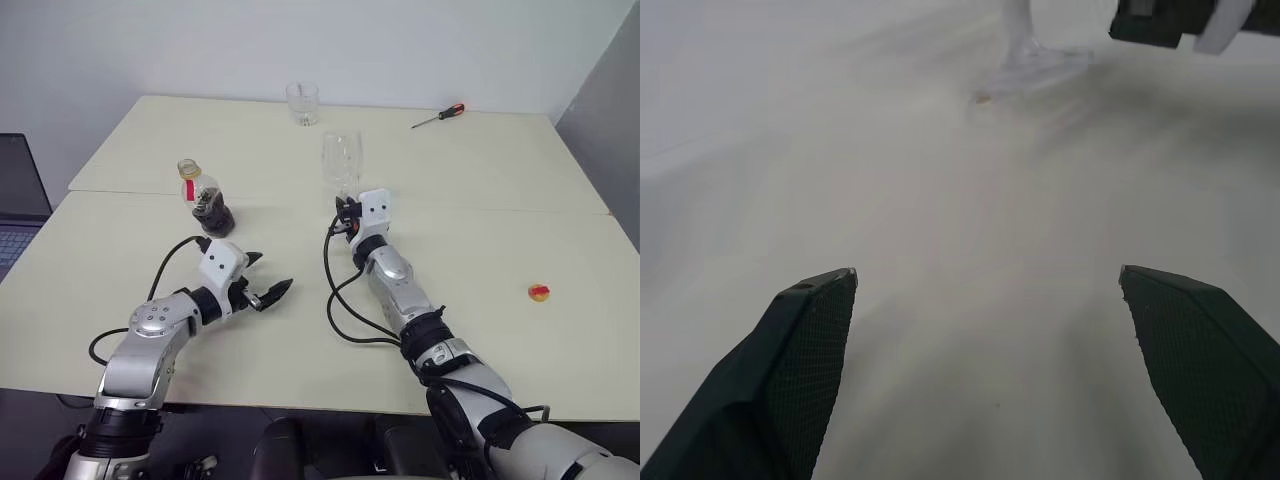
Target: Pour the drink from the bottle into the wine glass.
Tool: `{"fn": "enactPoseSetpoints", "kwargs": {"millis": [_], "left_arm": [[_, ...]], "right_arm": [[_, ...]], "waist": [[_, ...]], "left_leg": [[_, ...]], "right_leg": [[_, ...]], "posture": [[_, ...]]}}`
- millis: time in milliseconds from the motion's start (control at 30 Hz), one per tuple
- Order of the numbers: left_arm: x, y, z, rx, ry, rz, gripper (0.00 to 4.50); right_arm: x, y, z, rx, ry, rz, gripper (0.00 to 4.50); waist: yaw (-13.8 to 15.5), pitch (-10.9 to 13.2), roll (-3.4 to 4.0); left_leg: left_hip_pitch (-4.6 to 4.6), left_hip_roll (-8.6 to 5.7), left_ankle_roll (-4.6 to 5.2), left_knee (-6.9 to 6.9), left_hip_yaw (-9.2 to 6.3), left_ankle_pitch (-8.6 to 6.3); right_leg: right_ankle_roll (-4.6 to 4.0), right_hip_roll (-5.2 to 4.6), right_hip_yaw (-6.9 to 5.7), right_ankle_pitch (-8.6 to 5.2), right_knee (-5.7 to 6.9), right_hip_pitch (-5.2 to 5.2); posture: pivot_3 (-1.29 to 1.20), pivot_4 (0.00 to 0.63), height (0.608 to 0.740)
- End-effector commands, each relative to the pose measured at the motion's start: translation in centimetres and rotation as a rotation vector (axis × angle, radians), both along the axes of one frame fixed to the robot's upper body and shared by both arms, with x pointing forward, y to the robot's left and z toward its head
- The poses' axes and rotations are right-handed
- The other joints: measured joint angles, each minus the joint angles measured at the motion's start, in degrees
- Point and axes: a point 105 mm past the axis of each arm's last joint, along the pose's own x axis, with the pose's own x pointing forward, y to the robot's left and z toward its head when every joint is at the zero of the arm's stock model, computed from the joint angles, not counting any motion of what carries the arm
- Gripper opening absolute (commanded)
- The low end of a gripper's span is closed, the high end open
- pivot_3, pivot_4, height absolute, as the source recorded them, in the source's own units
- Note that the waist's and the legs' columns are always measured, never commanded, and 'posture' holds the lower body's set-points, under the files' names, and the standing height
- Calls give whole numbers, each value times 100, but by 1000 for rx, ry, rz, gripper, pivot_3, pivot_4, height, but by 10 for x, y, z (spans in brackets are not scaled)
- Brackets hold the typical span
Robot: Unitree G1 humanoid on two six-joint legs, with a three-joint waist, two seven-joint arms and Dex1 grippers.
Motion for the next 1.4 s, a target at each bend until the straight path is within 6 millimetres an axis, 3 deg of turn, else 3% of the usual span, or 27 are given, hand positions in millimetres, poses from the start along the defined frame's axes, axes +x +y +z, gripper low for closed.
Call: {"fn": "enactPoseSetpoints", "kwargs": {"millis": [33,400,867,1133,1267,1400], "left_arm": [[-1,-1,20,-7,-72,-6,4500],[-2,-2,20,-4,-74,0,4500],[5,-5,27,-10,-95,-18,4500],[9,-8,28,-7,-97,-33,4500],[9,-8,28,-7,-96,-38,4500],[9,-7,26,-7,-89,-41,4500]], "right_arm": [[-5,28,28,33,-106,50,194],[-15,35,0,-52,-68,130,193],[-37,-2,-55,-211,2,166,185],[-40,0,-60,-304,-11,214,184],[-49,6,-68,-349,21,322,184],[-59,13,-64,-371,-13,411,183]], "waist": [[-5,0,0],[-32,0,0],[-40,-9,-11],[-32,-14,-18],[-34,-19,-20],[-35,-20,-21]], "left_leg": [[0,0,0,0,0,0],[9,3,-5,-3,-8,3],[68,2,-8,-4,-6,4],[101,2,-8,-5,-8,4],[101,3,-8,-6,-7,4],[101,5,-8,-10,-9,3]], "right_leg": [[0,0,0,0,0,0],[-8,9,5,-3,18,1],[-6,11,6,-7,33,38],[-10,11,6,-18,18,86],[-10,11,7,-17,14,86],[-10,12,7,-18,9,87]], "posture": [[0,150,740],[0,150,740],[0,150,740],[0,150,740],[0,150,740],[0,150,740]]}}
